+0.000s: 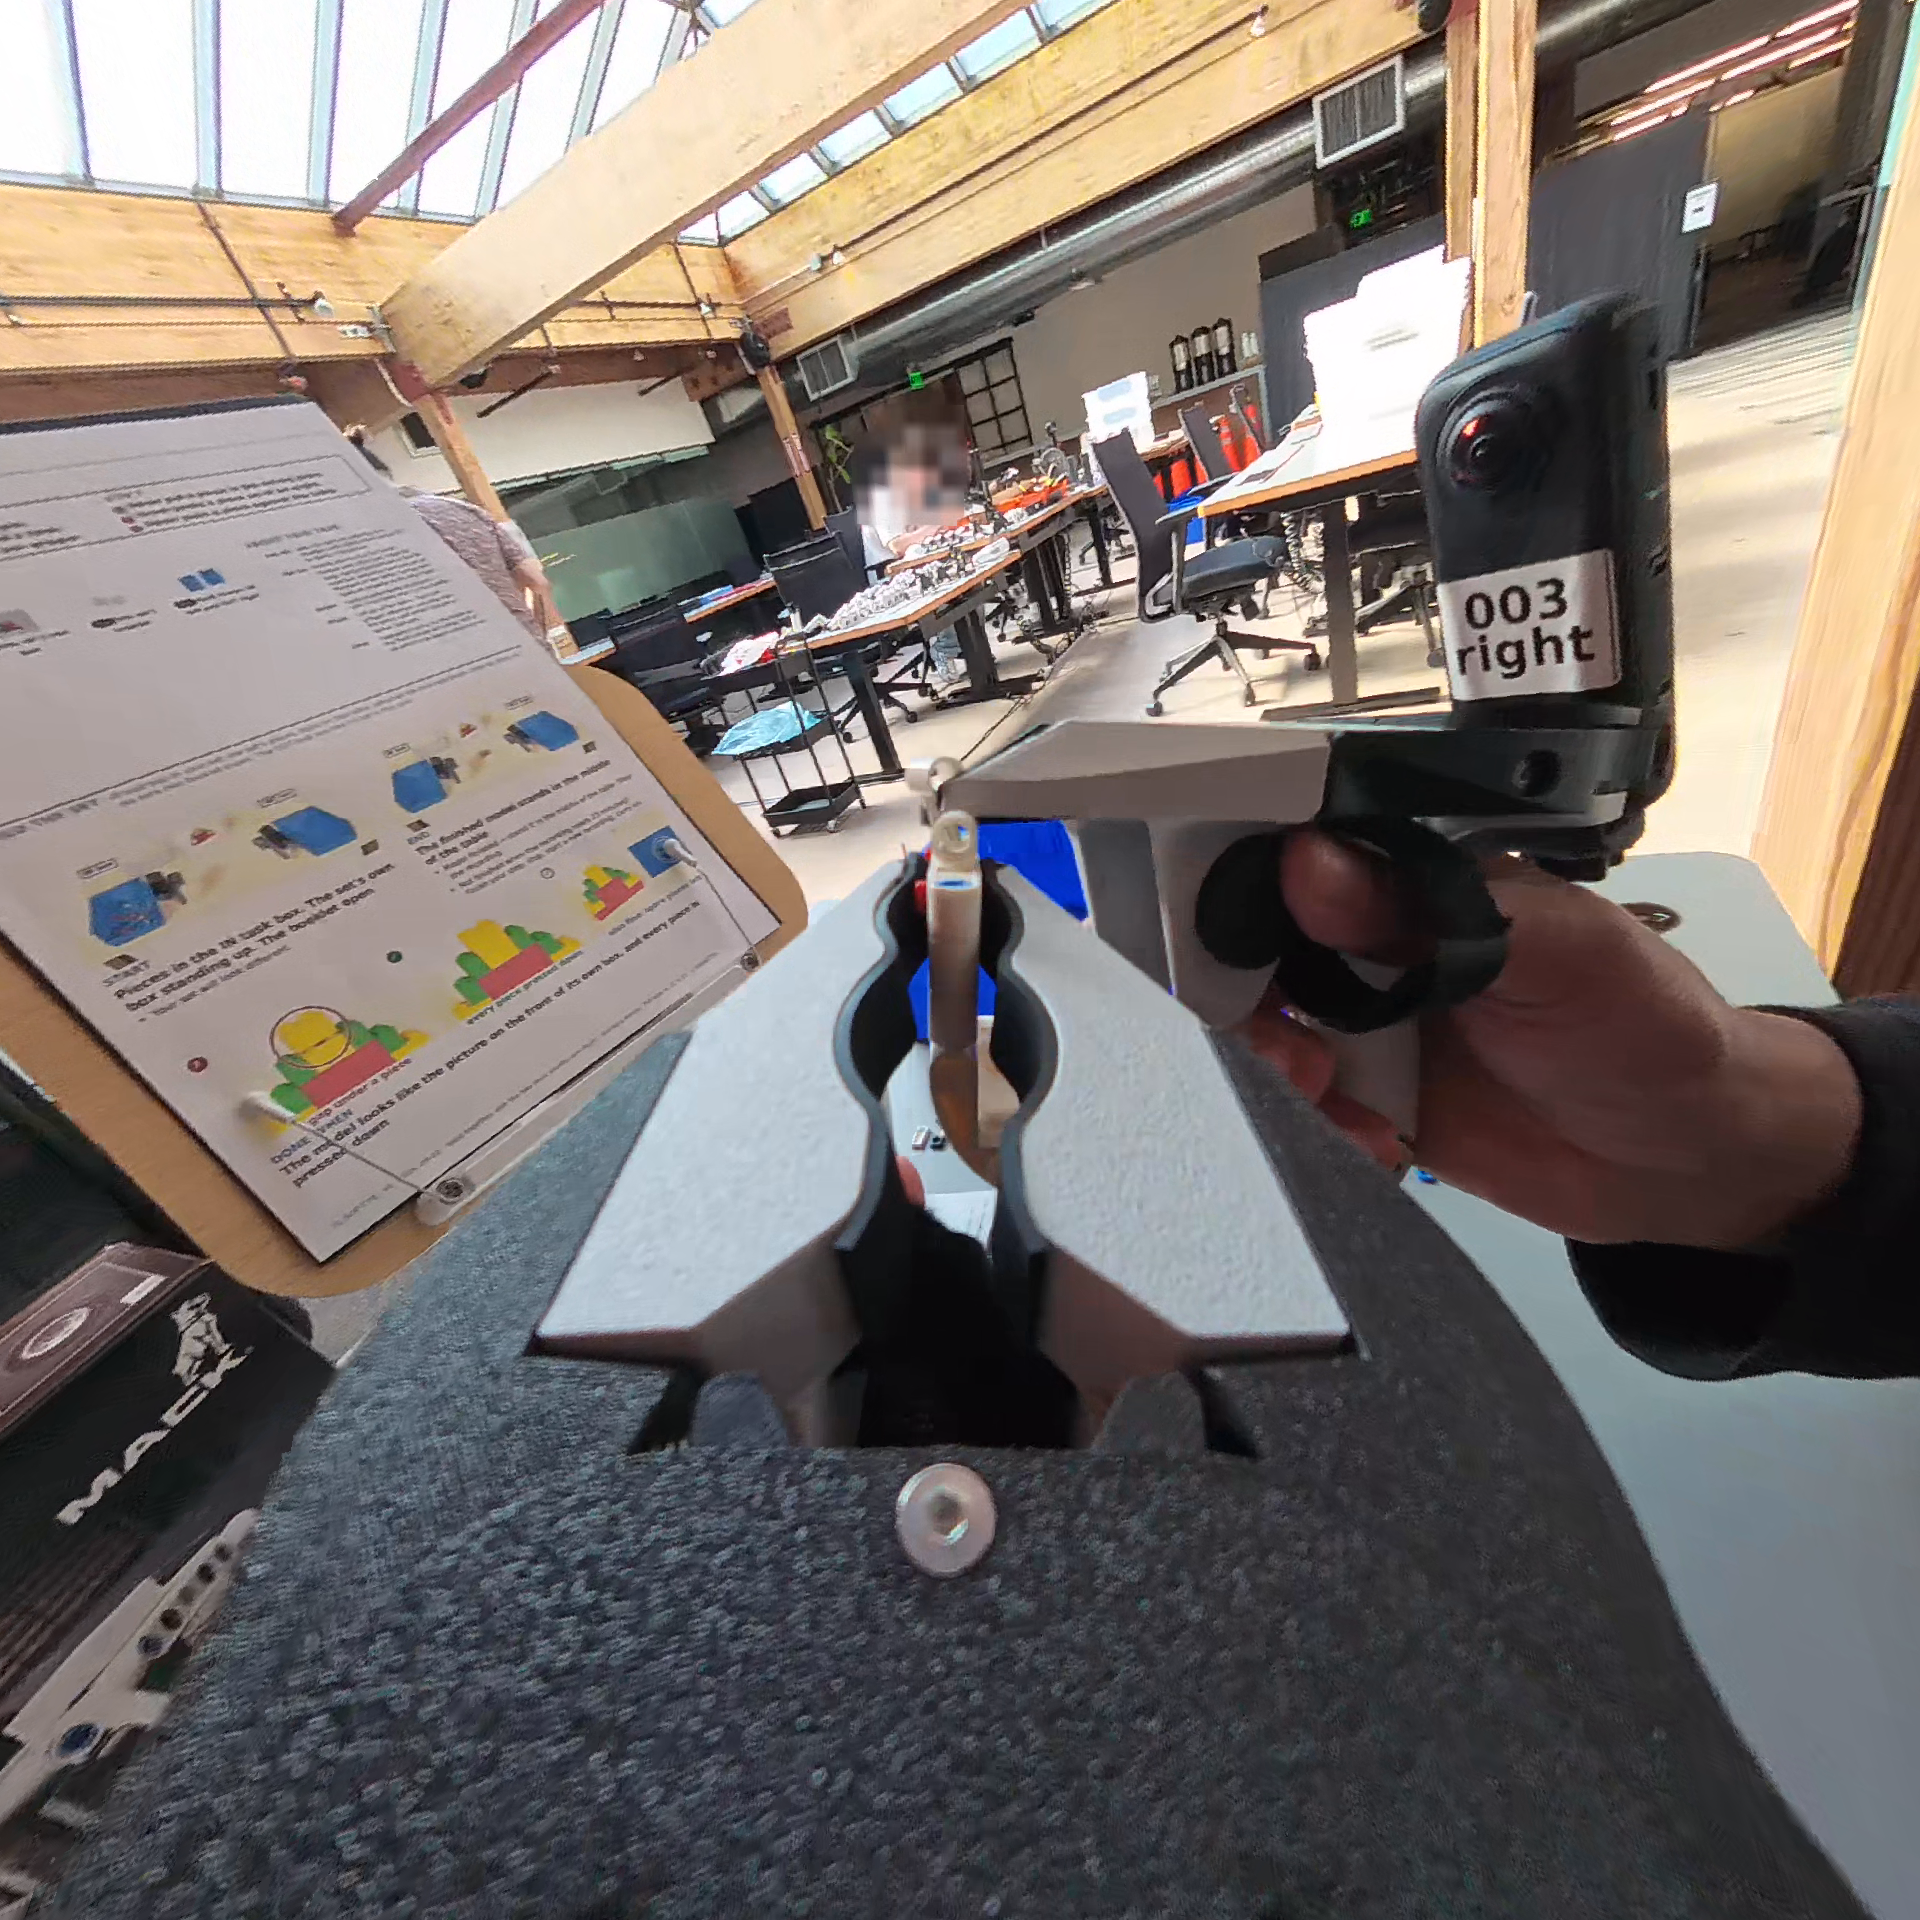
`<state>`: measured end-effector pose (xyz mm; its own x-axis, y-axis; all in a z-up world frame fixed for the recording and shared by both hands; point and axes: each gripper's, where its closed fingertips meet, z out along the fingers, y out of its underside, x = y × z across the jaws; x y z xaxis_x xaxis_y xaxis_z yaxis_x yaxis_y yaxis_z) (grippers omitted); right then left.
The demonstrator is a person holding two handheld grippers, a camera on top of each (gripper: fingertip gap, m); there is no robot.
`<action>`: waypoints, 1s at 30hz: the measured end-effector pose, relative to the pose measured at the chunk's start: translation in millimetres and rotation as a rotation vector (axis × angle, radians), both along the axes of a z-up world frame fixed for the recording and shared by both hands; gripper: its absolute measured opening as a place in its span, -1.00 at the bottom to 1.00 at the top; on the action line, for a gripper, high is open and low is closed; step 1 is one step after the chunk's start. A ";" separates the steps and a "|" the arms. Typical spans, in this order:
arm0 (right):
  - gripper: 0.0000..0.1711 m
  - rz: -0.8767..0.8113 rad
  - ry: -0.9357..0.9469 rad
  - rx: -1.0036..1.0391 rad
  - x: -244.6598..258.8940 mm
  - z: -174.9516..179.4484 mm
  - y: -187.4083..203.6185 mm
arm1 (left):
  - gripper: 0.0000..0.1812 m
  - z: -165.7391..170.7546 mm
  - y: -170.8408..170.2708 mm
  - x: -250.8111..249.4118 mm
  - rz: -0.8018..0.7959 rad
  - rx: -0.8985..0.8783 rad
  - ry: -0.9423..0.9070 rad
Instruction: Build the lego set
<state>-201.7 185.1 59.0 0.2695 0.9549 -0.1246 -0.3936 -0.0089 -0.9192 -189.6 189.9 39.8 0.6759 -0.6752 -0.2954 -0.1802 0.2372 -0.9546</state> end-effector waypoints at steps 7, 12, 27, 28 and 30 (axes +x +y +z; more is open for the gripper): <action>-0.95 -0.051 -0.012 0.016 -2.5 -1.6 3.4 | -0.94 1.6 5.4 -7.2 0.109 0.042 0.030; -0.94 -0.025 0.062 -0.018 -2.4 0.9 2.2 | -0.94 4.4 3.4 -4.9 0.177 0.133 0.066; -0.95 -0.120 0.131 0.003 -4.3 -1.9 -0.7 | -0.95 6.5 0.3 -7.7 0.363 0.213 0.039; -0.95 -0.121 0.136 0.014 -4.4 -1.2 -2.0 | -0.95 8.2 -1.2 -7.8 0.375 0.229 0.042; -0.96 -0.139 0.148 0.033 -2.9 -0.3 -3.5 | -0.95 9.5 -3.1 -6.6 0.369 0.220 0.022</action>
<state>-204.6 181.6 58.7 0.3799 0.9140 -0.1422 -0.5198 0.0838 -0.8501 -196.2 186.8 49.3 0.8523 -0.3087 -0.4223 -0.3109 0.3503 -0.8835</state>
